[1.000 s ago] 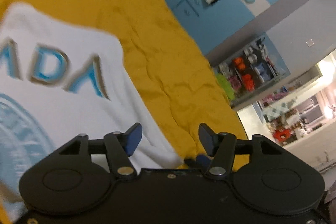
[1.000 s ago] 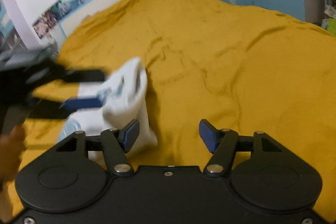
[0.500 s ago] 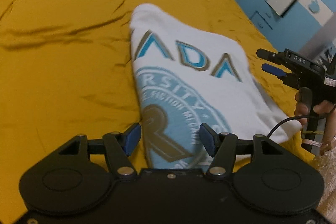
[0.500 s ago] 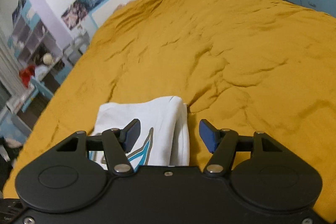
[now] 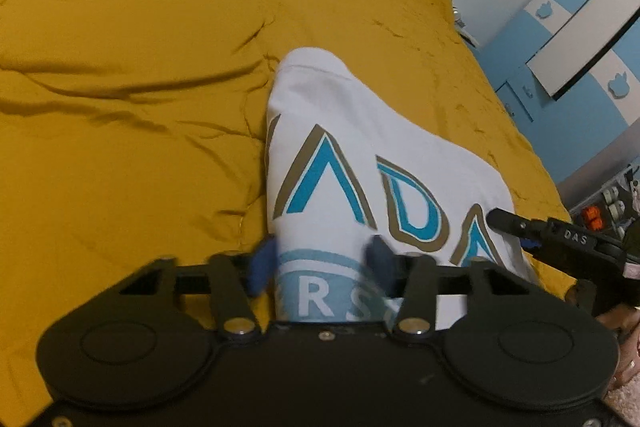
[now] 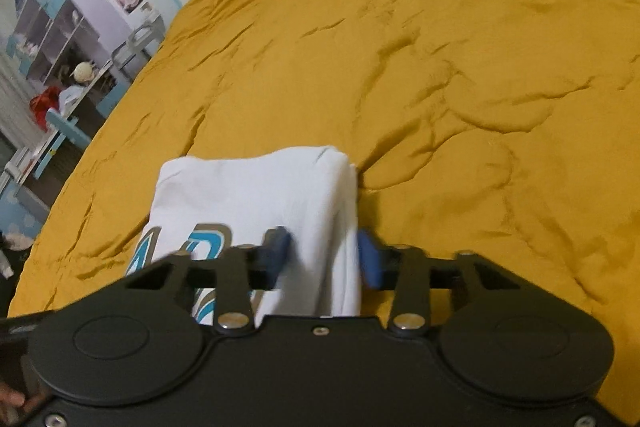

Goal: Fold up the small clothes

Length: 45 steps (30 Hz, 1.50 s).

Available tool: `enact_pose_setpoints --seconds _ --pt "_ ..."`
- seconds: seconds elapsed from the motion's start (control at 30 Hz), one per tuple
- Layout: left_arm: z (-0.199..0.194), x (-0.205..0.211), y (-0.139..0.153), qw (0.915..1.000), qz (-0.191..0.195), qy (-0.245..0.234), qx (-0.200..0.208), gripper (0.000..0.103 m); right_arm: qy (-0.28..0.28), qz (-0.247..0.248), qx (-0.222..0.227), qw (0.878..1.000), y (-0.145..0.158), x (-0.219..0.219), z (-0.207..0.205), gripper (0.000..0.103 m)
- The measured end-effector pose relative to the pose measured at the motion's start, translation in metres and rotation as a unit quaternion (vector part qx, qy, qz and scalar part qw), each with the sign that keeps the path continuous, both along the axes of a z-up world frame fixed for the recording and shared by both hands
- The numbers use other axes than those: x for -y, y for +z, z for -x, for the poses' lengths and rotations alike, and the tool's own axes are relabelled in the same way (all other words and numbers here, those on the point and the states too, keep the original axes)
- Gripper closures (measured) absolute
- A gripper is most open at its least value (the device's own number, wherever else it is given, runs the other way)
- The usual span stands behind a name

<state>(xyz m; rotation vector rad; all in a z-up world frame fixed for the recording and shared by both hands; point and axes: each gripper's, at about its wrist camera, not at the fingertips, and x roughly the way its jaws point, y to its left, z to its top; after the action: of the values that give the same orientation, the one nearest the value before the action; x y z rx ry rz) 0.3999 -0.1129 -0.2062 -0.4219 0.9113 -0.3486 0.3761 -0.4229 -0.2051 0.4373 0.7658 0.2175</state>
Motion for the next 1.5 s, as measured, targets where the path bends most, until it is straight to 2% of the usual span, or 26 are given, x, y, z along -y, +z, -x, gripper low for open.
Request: enact_pose_setpoints --seconds 0.07,0.13,0.23,0.33,0.37,0.5,0.57,0.6,0.63,0.67,0.8,0.87,0.93,1.0,1.07,1.2,1.3,1.33,1.4,1.47,1.5 --pt "0.002 -0.001 0.000 1.0000 0.004 0.002 0.003 0.075 0.007 0.013 0.005 1.000 0.001 -0.004 -0.002 0.083" --pt "0.007 -0.005 0.005 0.9998 0.014 0.007 0.011 0.082 0.016 0.028 0.020 0.999 0.006 -0.010 -0.001 0.088" --pt "0.017 -0.012 0.013 0.9989 0.032 0.022 0.028 0.085 0.029 0.035 0.065 0.997 0.022 -0.017 0.005 0.091" --pt "0.030 -0.014 0.018 0.9973 0.026 0.040 0.055 0.086 0.039 0.033 0.112 0.992 0.037 -0.023 0.008 0.092" --pt "0.032 -0.013 0.017 0.9973 0.021 0.040 0.058 0.086 0.040 0.041 0.114 0.992 0.037 -0.025 0.005 0.092" --pt "0.026 -0.010 0.006 0.9985 0.009 0.038 0.038 0.085 0.040 0.041 0.052 0.997 0.006 -0.021 -0.022 0.092" --pt "0.024 -0.007 0.005 0.9990 0.000 0.028 0.035 0.083 0.032 0.020 0.037 0.999 -0.006 -0.012 -0.024 0.091" --pt "0.023 -0.007 0.005 0.9992 -0.001 0.025 0.031 0.082 0.023 0.006 0.035 0.999 -0.007 -0.007 -0.023 0.087" --pt "0.017 -0.005 0.005 0.9994 -0.002 0.022 0.028 0.080 0.015 -0.006 0.031 0.999 -0.006 -0.003 -0.020 0.073" --pt "0.016 -0.005 0.007 0.9995 -0.003 0.020 0.025 0.077 0.006 -0.013 0.028 1.000 -0.004 0.001 -0.016 0.065" --pt "0.024 -0.010 0.022 0.9996 -0.004 0.013 0.026 0.072 0.005 -0.017 0.035 0.999 0.017 0.009 0.019 0.065" --pt "0.038 -0.017 0.028 0.9997 0.005 0.001 0.023 0.054 0.004 -0.022 0.042 0.999 0.028 0.011 0.046 0.060" --pt "0.057 -0.023 0.034 0.9997 0.010 -0.011 0.019 0.051 0.000 -0.019 0.049 0.999 0.038 0.013 0.075 0.054" --pt "0.079 -0.026 0.038 0.9996 0.012 -0.024 0.012 0.049 -0.004 -0.023 0.046 0.999 0.044 0.013 0.103 0.052" --pt "0.095 -0.028 0.037 0.9993 0.019 -0.032 0.000 0.040 -0.009 -0.033 0.040 0.999 0.045 0.010 0.124 0.052" --pt "0.113 -0.027 0.026 0.9985 0.034 -0.034 -0.026 0.040 -0.034 -0.030 0.026 0.999 0.039 -0.001 0.157 0.049" --pt "0.115 -0.023 0.009 0.9967 0.045 -0.040 -0.054 0.040 -0.047 -0.032 0.014 0.998 0.029 -0.008 0.163 0.049" --pt "0.115 -0.023 0.005 0.9964 0.046 -0.039 -0.059 0.040 -0.051 -0.035 0.014 0.998 0.028 -0.009 0.162 0.050" --pt "0.115 -0.021 -0.002 0.9961 0.055 -0.037 -0.058 0.045 -0.050 -0.035 0.016 0.998 0.025 -0.015 0.160 0.065" --pt "0.114 -0.020 -0.002 0.9953 0.065 -0.042 -0.059 0.067 -0.046 -0.033 0.006 0.998 0.023 -0.019 0.155 0.089" --pt "0.114 -0.020 -0.002 0.9955 0.063 -0.042 -0.057 0.073 -0.042 -0.037 0.001 0.998 0.020 -0.020 0.154 0.093"
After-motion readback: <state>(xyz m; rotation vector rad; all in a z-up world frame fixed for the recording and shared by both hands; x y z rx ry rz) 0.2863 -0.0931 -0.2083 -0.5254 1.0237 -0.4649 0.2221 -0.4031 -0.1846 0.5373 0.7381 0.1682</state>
